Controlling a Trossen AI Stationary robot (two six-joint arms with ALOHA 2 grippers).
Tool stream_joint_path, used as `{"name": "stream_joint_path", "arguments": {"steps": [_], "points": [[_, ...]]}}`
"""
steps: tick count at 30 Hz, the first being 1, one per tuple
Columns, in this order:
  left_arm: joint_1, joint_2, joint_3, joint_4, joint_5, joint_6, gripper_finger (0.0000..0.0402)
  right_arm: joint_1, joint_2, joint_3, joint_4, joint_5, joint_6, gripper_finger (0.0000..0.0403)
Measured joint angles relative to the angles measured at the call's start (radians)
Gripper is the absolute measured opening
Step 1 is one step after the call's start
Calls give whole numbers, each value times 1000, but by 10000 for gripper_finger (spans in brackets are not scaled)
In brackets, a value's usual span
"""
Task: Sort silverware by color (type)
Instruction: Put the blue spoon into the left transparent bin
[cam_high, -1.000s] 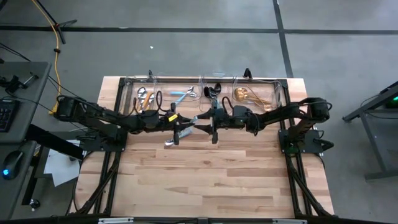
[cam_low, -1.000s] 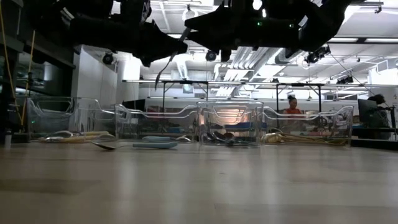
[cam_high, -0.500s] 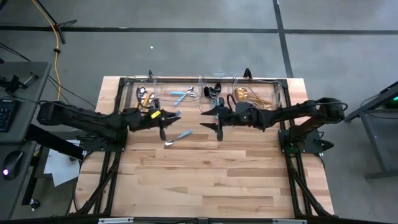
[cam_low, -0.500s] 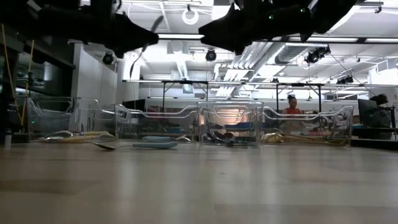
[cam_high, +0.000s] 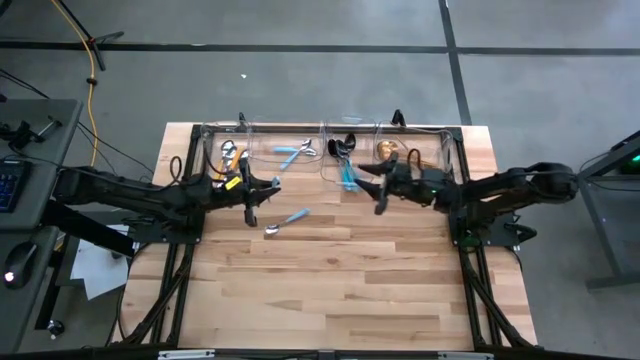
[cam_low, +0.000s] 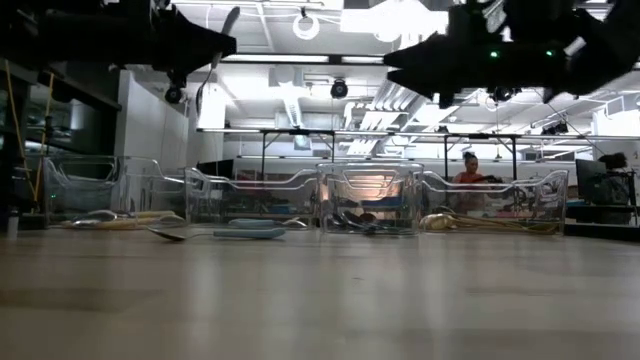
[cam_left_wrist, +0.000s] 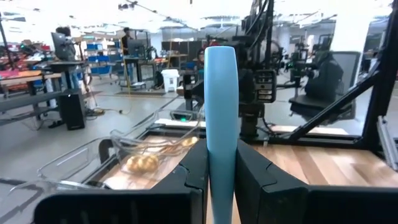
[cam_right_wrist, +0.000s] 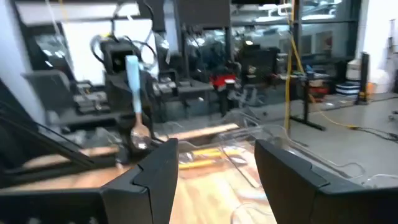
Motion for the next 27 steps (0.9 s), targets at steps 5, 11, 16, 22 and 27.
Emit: {"name": "stream_joint_path", "arguments": {"steps": [5, 11, 16, 22, 27], "points": [[0, 29, 0, 59, 9, 13, 29, -1, -23, -44, 71, -85, 27, 197], [0, 70, 1, 98, 8, 28, 30, 1, -14, -1, 50, -174, 27, 197], [0, 86, 1, 93, 5, 60, 30, 1, -14, 7, 38, -199, 27, 197], [0, 86, 1, 93, -5, 61, 30, 0, -14, 8, 16, -199, 27, 197], [0, 86, 1, 93, -8, 61, 31, 1, -14, 8, 2, -199, 27, 197]]}}
